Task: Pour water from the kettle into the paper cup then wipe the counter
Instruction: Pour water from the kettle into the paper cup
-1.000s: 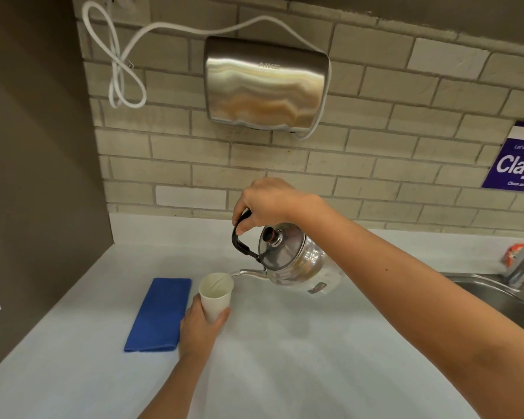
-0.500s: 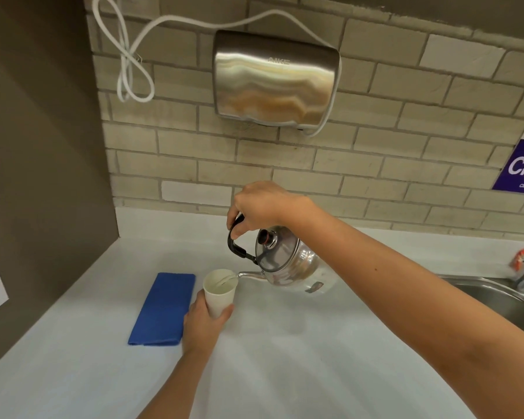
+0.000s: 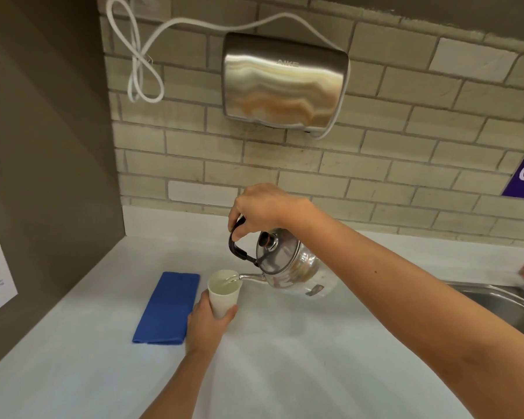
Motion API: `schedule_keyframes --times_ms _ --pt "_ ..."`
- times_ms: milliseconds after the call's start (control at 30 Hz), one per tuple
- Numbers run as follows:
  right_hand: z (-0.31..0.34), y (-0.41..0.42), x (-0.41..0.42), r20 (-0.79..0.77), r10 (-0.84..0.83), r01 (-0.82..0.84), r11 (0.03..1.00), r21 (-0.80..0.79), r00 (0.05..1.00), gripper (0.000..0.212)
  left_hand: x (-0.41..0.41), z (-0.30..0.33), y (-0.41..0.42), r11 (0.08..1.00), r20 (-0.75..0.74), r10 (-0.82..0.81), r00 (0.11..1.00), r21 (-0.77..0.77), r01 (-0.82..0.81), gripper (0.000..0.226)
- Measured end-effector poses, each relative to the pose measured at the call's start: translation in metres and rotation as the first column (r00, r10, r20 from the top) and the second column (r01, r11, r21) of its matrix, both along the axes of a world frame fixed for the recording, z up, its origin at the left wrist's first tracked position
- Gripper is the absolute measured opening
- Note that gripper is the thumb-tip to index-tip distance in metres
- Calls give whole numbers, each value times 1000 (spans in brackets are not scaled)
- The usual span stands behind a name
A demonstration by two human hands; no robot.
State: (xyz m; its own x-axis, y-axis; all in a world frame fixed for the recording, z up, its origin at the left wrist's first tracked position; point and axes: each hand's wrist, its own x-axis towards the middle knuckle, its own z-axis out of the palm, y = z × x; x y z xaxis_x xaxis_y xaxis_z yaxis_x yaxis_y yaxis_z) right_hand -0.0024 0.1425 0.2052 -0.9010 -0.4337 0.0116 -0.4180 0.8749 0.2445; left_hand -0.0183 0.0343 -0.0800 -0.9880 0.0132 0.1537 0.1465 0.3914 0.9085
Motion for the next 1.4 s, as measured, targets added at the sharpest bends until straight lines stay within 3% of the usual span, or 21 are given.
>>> schedule_keyframes --times_ms 167,467,700,967,1067,1400 --pt "-1 9 0 -7 -31 30 997 -65 1000 25 0 0 1 1000 2 7 1000 -6 -7 73" --pt "-12 48 2 49 -140 148 929 -340 989 25 2 0 0 1000 12 -1 1000 14 1 69" --pt "-19 86 0 76 -182 191 784 -591 980 20 2 3 -2 999 21 -31 999 31 30 66" --pt "-28 109 -20 -8 -221 115 537 -836 975 17 0 3 -4 995 29 -65 997 76 62 63" --pt "-46 103 -35 -11 -270 122 470 -874 963 17 -1 1 -4 996 25 -66 997 66 64 61" --pt "-111 86 -97 24 -330 165 408 -898 944 22 -3 -4 -5 997 0 -67 998 48 67 61"
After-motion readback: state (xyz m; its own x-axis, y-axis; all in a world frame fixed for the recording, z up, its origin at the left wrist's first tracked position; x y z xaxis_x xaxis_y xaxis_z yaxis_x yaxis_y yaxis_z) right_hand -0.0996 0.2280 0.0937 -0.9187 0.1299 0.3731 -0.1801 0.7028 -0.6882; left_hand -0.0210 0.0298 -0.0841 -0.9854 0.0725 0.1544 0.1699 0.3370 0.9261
